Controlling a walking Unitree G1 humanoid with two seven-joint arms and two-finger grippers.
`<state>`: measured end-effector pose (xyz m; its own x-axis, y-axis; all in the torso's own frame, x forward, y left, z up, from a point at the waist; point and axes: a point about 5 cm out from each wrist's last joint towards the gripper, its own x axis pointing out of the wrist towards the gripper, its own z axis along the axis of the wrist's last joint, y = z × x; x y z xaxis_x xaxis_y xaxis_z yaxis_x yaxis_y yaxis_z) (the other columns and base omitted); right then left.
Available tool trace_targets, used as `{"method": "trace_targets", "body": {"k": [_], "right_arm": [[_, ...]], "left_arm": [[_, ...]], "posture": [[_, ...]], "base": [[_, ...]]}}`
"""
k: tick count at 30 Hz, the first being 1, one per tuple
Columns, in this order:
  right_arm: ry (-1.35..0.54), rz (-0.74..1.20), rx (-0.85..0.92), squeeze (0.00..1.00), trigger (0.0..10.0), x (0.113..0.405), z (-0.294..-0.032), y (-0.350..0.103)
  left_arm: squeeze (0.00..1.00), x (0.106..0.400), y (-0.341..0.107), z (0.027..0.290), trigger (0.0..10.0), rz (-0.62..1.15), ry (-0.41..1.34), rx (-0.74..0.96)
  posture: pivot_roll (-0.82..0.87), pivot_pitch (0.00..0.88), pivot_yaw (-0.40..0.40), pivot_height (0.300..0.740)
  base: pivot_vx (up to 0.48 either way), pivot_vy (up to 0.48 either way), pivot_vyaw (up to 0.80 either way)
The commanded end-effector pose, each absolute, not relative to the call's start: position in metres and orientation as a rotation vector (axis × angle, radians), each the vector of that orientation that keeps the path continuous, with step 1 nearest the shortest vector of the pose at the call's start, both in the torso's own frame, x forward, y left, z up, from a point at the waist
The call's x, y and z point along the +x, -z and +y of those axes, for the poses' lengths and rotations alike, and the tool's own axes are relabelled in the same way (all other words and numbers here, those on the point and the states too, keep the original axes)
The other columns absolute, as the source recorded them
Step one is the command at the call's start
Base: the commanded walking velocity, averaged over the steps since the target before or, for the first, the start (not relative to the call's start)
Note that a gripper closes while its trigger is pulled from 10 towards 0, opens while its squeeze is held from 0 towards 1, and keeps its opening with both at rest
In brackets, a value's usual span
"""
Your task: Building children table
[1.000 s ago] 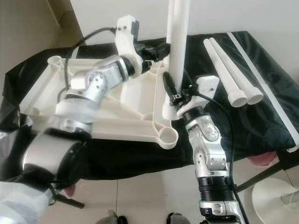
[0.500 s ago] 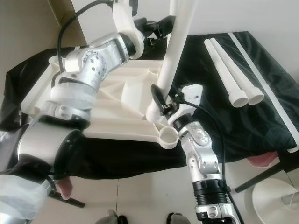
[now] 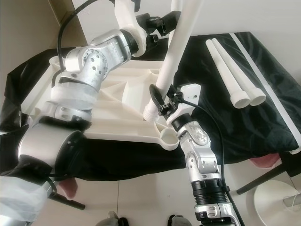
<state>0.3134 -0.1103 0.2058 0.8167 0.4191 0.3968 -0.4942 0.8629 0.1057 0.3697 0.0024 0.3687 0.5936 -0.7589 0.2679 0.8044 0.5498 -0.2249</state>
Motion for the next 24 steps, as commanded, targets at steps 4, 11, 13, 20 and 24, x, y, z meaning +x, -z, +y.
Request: {"method": "trace_targets", "body": {"k": [4,11,13,20,24], "right_arm": [[-0.512,-0.358,0.204,0.0,10.0,0.316,-0.104,-0.206],[-0.495,-0.366,0.206,0.0,10.0,0.319,-0.107,-0.208],[-0.488,-0.37,0.207,0.0,10.0,0.319,-0.109,-0.209],[-0.411,-0.412,0.191,0.0,10.0,0.325,-0.121,-0.222],[-0.369,-0.435,0.181,0.0,10.0,0.326,-0.129,-0.227]], "left_arm": [[0.0,0.343,-0.39,-0.014,10.0,-0.25,1.264,-0.321],[0.0,0.341,-0.392,-0.014,10.0,-0.256,1.273,-0.333],[0.0,0.339,-0.394,-0.014,10.0,-0.266,1.278,-0.333],[0.0,0.353,-0.389,0.002,10.0,-0.297,1.156,-0.32],[0.0,0.36,-0.367,0.01,10.0,-0.257,1.113,-0.335]], "posture": [[-0.03,0.039,0.031,0.74],[-0.04,0.036,0.025,0.74],[-0.04,0.032,0.021,0.74],[-0.04,0.029,0.017,0.74],[-0.04,0.032,0.024,0.74]], "base": [[0.0,0.0,0.0],[0.0,0.0,0.0],[0.0,0.0,0.0],[0.0,0.0,0.0],[0.0,0.0,0.0]]}}
